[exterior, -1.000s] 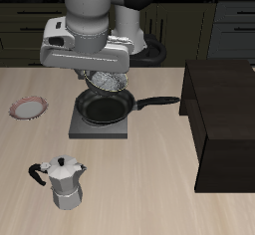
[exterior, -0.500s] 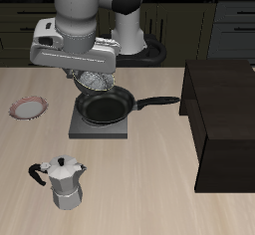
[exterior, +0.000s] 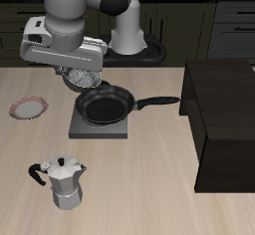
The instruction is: Place the bowl on the plate
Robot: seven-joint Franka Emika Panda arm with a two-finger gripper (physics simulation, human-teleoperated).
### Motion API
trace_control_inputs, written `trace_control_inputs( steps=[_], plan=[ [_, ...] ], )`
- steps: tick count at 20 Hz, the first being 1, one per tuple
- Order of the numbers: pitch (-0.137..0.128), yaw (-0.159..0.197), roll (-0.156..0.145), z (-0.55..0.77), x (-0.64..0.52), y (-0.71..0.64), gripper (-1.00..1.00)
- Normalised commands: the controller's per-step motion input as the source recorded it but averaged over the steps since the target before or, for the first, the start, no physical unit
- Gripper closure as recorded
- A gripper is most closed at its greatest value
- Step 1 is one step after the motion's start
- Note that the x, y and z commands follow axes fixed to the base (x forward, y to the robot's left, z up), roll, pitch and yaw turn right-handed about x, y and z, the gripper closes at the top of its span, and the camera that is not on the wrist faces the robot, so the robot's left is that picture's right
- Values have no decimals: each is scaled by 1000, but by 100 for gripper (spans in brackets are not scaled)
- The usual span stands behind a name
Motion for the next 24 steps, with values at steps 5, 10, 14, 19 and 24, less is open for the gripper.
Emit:
trace_control_inputs(
  steps=[5,10,14,19,24],
  plan=[
    [-27,20,-18,-43,-303,-178,100],
    [5,7,-33,-114,-271,-264,100],
    [7,-12,-42,-101,-211,-236,100],
    [11,14,5,-67,-247,-125,100],
    [2,-17,-20,-31,-193,-228,100]
  ],
)
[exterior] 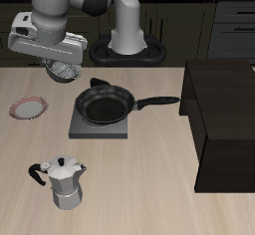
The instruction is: Place the bowl on the plate
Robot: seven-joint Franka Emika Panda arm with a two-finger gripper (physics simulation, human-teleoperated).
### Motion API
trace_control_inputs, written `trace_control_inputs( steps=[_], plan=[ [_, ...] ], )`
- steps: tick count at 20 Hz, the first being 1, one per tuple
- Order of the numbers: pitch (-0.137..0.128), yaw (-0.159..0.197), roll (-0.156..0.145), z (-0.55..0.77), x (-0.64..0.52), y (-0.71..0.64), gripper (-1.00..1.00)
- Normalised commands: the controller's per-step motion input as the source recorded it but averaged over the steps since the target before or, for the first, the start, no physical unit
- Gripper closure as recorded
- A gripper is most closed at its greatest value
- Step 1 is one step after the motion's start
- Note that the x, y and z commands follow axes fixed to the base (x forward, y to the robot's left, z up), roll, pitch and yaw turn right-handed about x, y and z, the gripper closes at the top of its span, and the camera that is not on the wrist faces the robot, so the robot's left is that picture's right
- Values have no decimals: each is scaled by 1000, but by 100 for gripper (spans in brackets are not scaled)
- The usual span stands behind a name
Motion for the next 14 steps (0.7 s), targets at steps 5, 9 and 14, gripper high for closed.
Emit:
trace_control_inputs(
  steps=[5,9,14],
  plan=[
    [-3,10,-22,-69,-196,-169,100],
    [-7,10,-42,-28,-138,-206,100],
    [12,-15,-42,-20,-89,-235,100]
  ],
)
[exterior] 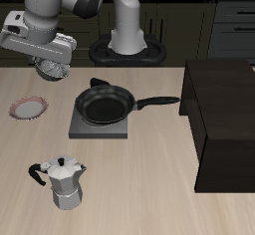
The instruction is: Place the bowl on the plate
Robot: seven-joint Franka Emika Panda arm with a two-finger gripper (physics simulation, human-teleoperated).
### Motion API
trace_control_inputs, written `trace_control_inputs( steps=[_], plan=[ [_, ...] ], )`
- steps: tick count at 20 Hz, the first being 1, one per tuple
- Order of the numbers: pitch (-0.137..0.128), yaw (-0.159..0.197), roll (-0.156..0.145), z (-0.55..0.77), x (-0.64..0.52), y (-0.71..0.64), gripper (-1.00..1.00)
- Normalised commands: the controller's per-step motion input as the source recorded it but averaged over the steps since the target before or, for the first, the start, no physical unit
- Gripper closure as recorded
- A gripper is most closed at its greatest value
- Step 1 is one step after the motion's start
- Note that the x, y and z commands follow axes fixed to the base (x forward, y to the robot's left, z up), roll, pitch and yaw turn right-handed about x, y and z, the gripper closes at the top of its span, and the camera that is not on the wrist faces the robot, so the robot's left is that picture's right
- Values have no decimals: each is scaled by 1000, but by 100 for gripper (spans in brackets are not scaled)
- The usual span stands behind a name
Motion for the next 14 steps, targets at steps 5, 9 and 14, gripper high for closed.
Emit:
trace_control_inputs(
  steps=[5,9,14],
  plan=[
    [36,2,-37,-160,-98,-263,100],
    [-11,-11,-13,-32,-118,-184,100],
    [13,-18,36,-67,-101,-153,100]
  ],
)
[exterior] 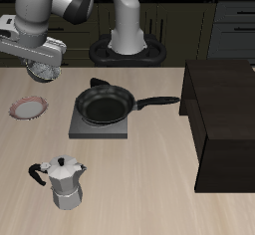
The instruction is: Place the bowl on the plate
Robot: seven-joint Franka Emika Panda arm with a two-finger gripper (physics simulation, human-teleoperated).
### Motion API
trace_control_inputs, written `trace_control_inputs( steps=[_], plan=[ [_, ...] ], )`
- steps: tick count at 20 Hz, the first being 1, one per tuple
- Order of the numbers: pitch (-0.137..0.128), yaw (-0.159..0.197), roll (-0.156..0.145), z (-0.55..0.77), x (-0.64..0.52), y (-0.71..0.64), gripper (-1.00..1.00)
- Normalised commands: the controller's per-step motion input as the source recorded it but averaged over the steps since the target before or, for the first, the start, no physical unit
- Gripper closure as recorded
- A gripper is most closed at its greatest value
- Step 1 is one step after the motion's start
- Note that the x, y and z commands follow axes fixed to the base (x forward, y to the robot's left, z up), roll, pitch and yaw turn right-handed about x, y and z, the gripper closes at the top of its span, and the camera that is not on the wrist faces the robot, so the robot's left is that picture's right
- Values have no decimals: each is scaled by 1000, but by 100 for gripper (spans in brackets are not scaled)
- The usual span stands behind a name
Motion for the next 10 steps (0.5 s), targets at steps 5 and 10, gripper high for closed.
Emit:
trace_control_inputs(
  steps=[5,10],
  plan=[
    [-20,-8,117,38,-108,51,100],
    [-27,-21,79,45,-57,58,100]
  ],
)
